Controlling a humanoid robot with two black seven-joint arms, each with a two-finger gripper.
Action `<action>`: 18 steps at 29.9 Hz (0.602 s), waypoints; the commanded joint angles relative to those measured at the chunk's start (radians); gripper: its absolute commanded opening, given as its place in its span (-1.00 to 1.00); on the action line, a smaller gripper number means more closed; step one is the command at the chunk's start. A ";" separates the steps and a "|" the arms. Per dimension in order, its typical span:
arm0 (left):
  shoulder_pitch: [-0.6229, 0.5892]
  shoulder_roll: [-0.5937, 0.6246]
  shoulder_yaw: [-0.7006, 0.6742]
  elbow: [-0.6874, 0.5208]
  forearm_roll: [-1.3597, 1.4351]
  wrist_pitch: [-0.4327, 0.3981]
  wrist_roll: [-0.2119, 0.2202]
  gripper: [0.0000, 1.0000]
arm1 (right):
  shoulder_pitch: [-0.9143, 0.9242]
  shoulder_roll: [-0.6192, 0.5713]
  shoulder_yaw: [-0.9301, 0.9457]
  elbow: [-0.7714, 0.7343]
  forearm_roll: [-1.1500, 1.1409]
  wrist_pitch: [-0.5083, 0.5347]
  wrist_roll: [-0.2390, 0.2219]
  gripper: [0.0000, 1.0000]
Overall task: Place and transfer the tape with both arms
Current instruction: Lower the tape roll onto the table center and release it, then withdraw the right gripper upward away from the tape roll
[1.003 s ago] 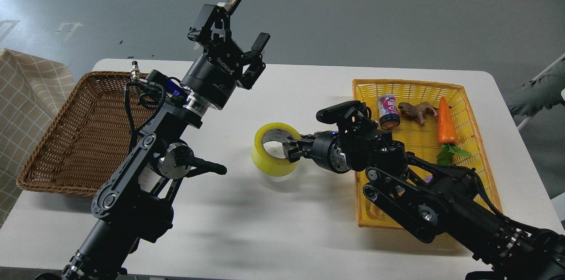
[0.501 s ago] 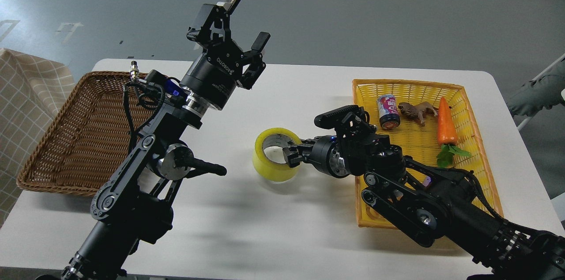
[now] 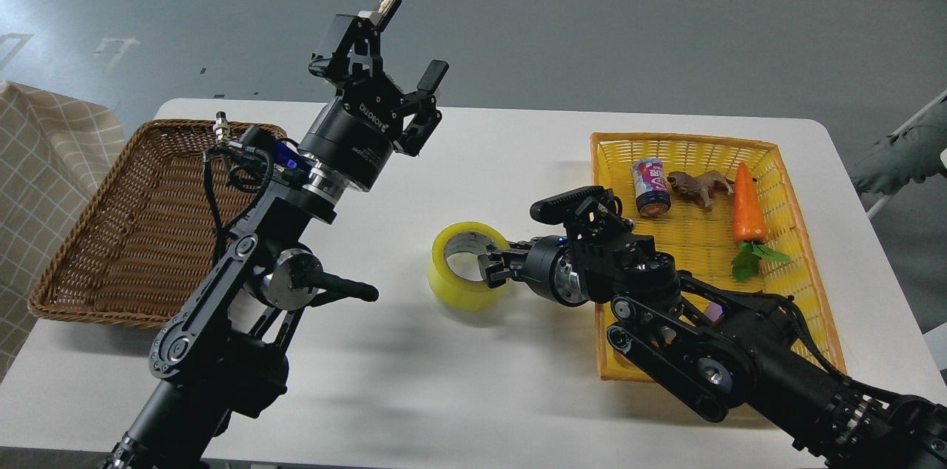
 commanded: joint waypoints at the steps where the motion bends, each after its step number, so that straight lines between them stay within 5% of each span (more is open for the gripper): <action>1: 0.001 0.000 0.000 -0.002 0.002 0.005 0.000 0.96 | 0.000 0.000 0.004 -0.004 0.004 -0.041 0.002 -0.35; 3: 0.001 0.000 0.000 -0.005 0.000 0.015 0.000 0.96 | 0.003 0.000 0.007 -0.010 0.006 -0.061 0.002 0.00; 7: 0.002 0.000 0.000 -0.010 0.002 0.018 0.000 0.96 | 0.003 0.000 0.021 -0.012 0.007 -0.083 0.003 0.05; 9: 0.001 0.000 0.000 -0.010 0.002 0.020 0.001 0.96 | 0.003 0.000 0.021 -0.015 0.009 -0.084 0.003 0.25; 15: -0.002 0.000 -0.011 -0.008 0.002 0.021 0.002 0.96 | 0.002 0.000 0.042 -0.013 0.009 -0.119 0.003 0.36; 18: 0.001 0.000 -0.011 -0.008 0.002 0.021 0.002 0.96 | 0.008 0.000 0.082 0.002 0.010 -0.133 0.003 0.57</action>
